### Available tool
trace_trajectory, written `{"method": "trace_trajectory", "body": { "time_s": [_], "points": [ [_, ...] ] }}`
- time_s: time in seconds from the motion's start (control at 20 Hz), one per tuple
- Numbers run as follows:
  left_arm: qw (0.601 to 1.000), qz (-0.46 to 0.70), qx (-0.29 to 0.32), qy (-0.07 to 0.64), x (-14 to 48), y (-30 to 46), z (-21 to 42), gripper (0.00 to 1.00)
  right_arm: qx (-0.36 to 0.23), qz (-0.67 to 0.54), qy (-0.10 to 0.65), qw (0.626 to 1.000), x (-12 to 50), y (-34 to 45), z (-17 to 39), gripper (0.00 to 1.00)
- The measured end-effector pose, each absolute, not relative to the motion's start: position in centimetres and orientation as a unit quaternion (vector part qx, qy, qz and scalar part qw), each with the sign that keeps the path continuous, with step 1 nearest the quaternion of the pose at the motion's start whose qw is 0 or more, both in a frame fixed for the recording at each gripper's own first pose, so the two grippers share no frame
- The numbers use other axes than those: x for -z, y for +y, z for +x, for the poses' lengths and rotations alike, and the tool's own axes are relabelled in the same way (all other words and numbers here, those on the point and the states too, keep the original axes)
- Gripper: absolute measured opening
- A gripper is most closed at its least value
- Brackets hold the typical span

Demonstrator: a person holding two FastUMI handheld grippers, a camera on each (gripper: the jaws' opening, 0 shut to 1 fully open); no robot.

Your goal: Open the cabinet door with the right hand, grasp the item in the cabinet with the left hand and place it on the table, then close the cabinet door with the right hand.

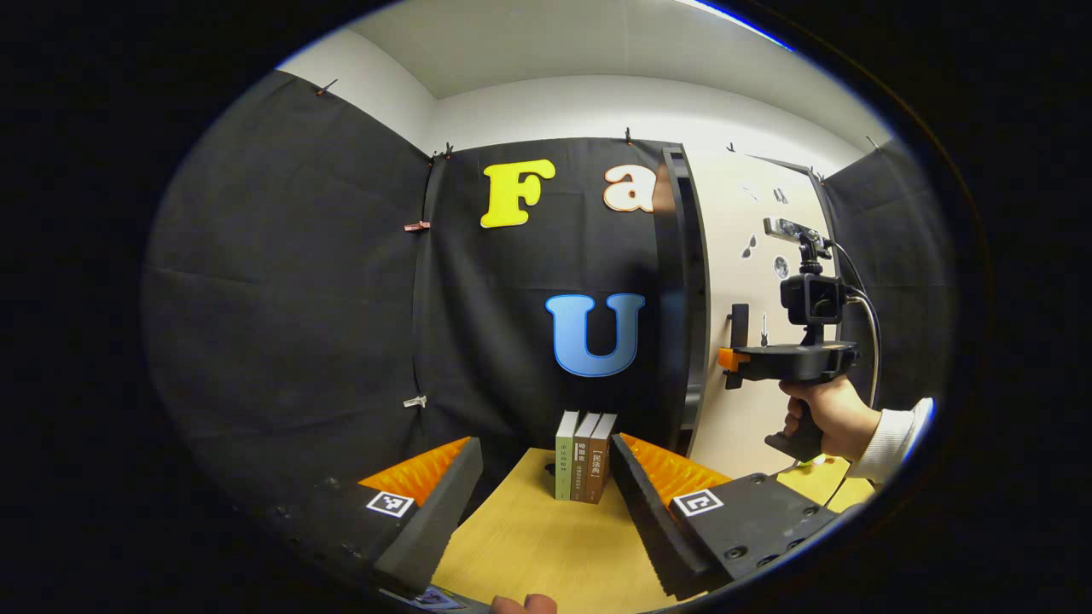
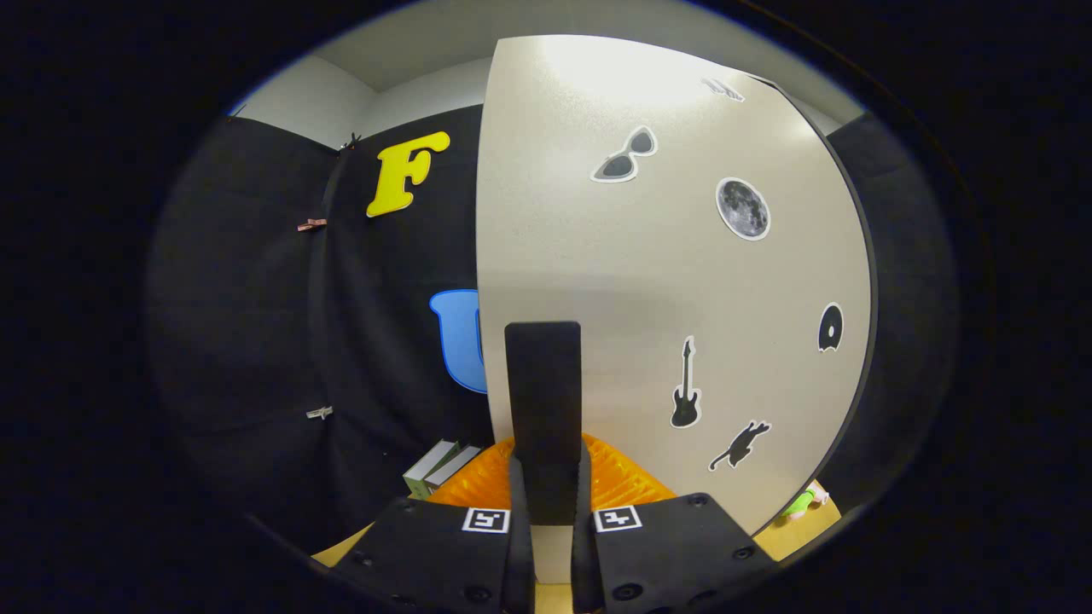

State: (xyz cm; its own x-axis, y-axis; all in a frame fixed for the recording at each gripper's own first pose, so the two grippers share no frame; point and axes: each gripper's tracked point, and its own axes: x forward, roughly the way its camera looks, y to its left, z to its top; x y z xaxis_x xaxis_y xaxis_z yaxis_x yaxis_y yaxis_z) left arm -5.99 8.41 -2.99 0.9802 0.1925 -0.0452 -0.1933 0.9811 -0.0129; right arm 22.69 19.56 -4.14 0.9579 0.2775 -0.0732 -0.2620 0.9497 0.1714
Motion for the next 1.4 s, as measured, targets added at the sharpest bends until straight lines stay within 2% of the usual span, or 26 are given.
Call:
{"method": "trace_trajectory", "body": {
  "time_s": [0.35, 0.4, 0.6, 1.4],
  "points": [
    [0.995, -0.013, -0.095, 0.020, 2.7, 6.7, -7.8, 0.95, -0.171, 0.081, 0.051, 0.981, 3.9, 18.5, 19.8, 0.21],
    [0.995, -0.015, -0.094, 0.020, 2.6, 6.6, -8.0, 0.92, -0.175, 0.082, 0.049, 0.980, 3.8, 18.2, 19.4, 0.20],
    [0.996, -0.009, -0.086, 0.017, 2.2, 5.6, -8.1, 0.94, -0.189, 0.084, 0.045, 0.977, 3.5, 17.1, 17.8, 0.20],
    [0.999, -0.009, -0.039, 0.010, 1.6, 2.0, -7.8, 0.92, -0.189, 0.096, 0.039, 0.976, 3.3, 11.3, 13.9, 0.20]
  ]
}}
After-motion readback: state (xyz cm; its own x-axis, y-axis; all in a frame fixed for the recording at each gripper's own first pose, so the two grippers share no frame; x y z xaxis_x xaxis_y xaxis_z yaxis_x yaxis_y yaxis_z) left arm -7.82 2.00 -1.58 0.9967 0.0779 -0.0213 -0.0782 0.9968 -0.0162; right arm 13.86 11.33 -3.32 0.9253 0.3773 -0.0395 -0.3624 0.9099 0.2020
